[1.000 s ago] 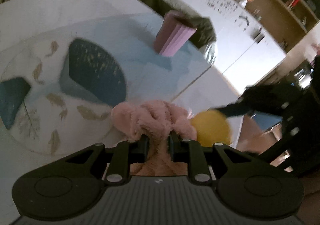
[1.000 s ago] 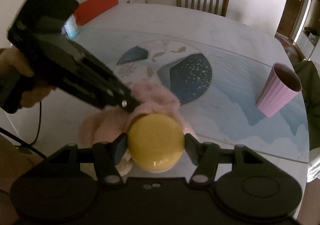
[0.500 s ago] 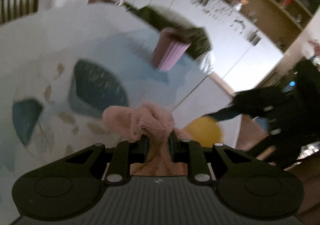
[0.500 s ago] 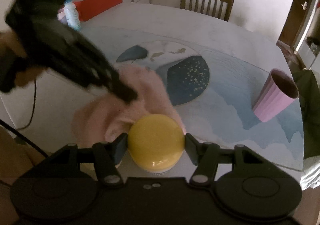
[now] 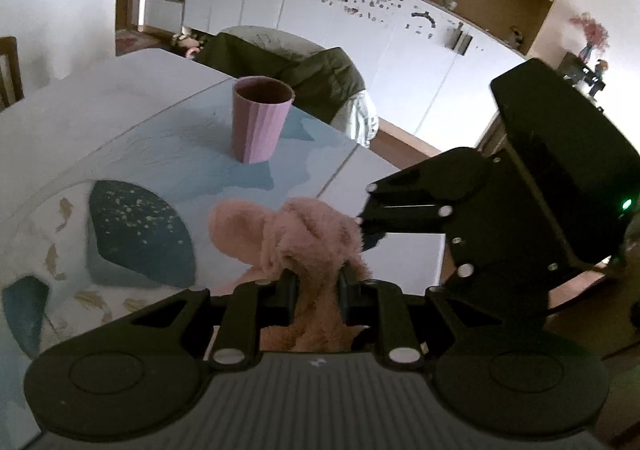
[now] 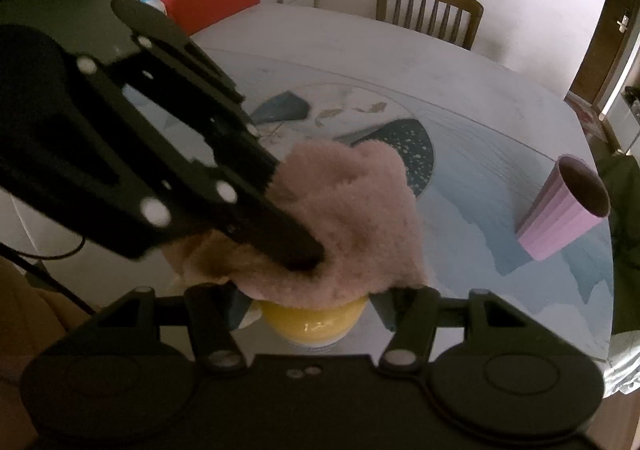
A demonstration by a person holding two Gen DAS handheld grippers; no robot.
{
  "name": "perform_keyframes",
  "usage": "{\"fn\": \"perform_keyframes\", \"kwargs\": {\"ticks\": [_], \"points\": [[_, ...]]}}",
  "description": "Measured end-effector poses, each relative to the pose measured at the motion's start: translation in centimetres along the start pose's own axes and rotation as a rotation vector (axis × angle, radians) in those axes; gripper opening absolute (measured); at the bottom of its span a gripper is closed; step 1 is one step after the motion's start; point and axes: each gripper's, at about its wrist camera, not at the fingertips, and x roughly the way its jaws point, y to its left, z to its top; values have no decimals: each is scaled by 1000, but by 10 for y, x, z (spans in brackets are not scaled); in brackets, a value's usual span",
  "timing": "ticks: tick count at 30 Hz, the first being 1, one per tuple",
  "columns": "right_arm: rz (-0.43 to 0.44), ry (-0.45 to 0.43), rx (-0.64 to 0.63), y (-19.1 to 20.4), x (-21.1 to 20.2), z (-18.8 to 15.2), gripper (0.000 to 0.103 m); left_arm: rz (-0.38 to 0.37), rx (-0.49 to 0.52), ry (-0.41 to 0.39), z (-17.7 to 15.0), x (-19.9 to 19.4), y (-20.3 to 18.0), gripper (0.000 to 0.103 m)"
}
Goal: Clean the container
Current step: 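Wipe the yellow cap with the towel in the left tool while the right tool holds the bottle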
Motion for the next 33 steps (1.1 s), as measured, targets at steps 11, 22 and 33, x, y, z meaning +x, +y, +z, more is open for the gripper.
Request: {"fn": "perform_keyframes", "kwargs": {"ticks": [11,22,33], "points": [[2,-1,6,3,0,1,60,50,-145,17,-13,1,38,19],[7,-15,20,2,-4,-2,60,87,-184,145,-42,41,53,19],[4,-53,28,-3,-14,-20,60,117,-220,129,-42,30,56,20]]}}
